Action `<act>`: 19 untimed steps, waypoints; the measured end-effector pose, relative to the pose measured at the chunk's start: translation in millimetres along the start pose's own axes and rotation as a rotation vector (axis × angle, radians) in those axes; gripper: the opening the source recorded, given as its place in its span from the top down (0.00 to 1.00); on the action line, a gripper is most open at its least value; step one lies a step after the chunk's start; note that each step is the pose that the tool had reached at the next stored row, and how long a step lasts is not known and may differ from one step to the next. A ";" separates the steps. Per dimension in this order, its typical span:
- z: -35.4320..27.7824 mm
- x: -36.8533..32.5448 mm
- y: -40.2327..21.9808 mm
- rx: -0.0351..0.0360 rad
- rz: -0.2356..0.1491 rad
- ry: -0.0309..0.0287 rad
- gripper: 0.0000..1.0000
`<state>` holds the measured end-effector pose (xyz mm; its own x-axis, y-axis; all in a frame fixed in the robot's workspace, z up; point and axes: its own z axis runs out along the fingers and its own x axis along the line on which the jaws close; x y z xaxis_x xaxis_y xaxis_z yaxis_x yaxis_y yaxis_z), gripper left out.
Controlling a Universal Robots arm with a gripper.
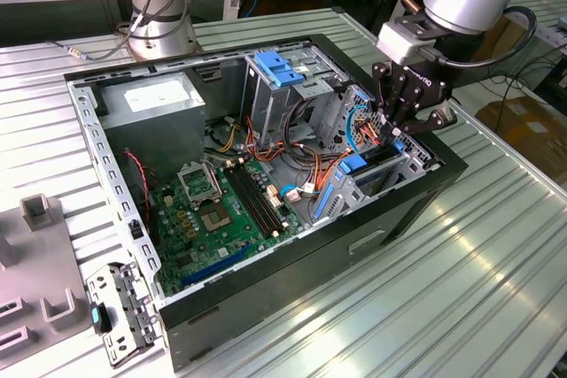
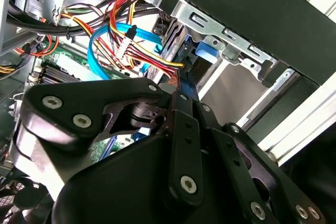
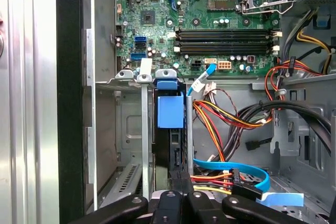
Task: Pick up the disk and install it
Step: 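Insert the second disk wire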
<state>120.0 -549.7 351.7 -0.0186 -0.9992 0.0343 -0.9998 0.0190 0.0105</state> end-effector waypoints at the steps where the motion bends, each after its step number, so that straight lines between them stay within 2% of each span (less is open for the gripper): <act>1: 0.0 0.0 0.0 0.0000 0.000 0.0000 0.89; 4: -0.2 0.0 0.1 0.0000 0.000 0.0000 0.89; 11: -0.3 0.2 8.4 0.0000 0.000 0.0000 0.89; 15: -11.8 0.6 8.6 0.0000 0.000 -0.0002 0.89; 17: -22.1 0.9 8.7 0.0000 0.000 -0.0003 0.89; 19: -27.5 1.1 8.8 0.0000 0.000 -0.0002 0.89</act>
<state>111.5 -549.7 379.4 -0.0187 -0.9992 0.0341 -0.9998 0.0190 0.0105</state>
